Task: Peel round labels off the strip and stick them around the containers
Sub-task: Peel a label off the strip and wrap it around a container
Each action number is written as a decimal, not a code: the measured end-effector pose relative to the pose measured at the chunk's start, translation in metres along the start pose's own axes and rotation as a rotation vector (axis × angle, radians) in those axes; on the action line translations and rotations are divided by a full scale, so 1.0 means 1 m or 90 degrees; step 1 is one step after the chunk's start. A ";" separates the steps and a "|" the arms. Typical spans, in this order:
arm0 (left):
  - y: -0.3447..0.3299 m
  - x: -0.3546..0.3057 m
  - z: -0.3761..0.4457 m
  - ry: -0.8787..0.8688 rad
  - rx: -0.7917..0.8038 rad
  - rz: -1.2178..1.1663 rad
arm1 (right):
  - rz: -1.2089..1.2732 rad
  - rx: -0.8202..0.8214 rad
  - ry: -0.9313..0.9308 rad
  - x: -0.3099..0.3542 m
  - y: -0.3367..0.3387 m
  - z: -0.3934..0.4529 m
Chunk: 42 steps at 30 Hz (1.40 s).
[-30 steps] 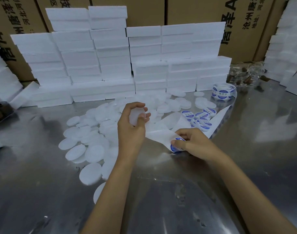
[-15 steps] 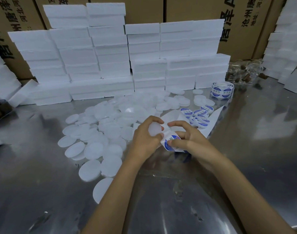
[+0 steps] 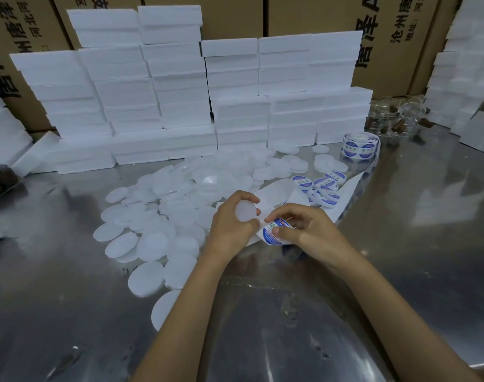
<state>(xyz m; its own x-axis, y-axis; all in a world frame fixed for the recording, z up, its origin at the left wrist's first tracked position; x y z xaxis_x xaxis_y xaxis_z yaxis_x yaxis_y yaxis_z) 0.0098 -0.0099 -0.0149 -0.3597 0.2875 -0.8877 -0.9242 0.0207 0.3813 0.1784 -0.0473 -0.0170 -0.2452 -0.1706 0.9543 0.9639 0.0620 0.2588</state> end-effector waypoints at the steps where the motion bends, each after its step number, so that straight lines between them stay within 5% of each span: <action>1: 0.000 0.000 0.000 0.004 0.002 -0.002 | -0.006 -0.008 0.005 0.000 0.001 0.000; 7: -0.001 0.001 0.002 0.024 0.000 0.013 | -0.029 -0.065 0.000 0.003 0.004 0.001; 20: 0.006 0.001 0.003 0.011 -0.004 -0.073 | 0.316 -0.164 0.013 0.007 0.023 0.008; 31: 0.024 -0.014 0.008 0.081 -0.084 -0.636 | 0.180 -0.156 0.112 0.049 -0.045 0.039; 42: 0.011 -0.018 0.007 0.107 -0.029 -0.605 | 0.046 -0.216 0.175 0.042 -0.061 0.035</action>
<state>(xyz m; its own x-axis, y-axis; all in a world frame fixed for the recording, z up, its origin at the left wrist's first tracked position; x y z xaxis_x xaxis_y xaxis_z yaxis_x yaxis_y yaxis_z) 0.0066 -0.0086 0.0073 0.5301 0.0293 -0.8474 -0.8420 0.1361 -0.5220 0.1056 -0.0236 0.0130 -0.1835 -0.4361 0.8810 0.9683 -0.2348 0.0854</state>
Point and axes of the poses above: each hand's wrist, its own z-axis towards the middle knuckle, its own y-axis out of the back of the hand, x = y × z, the point moved 1 cm from there along z, towards the middle knuckle, and after that the axes turned 4 degrees about -y, right-handed, at the moved point
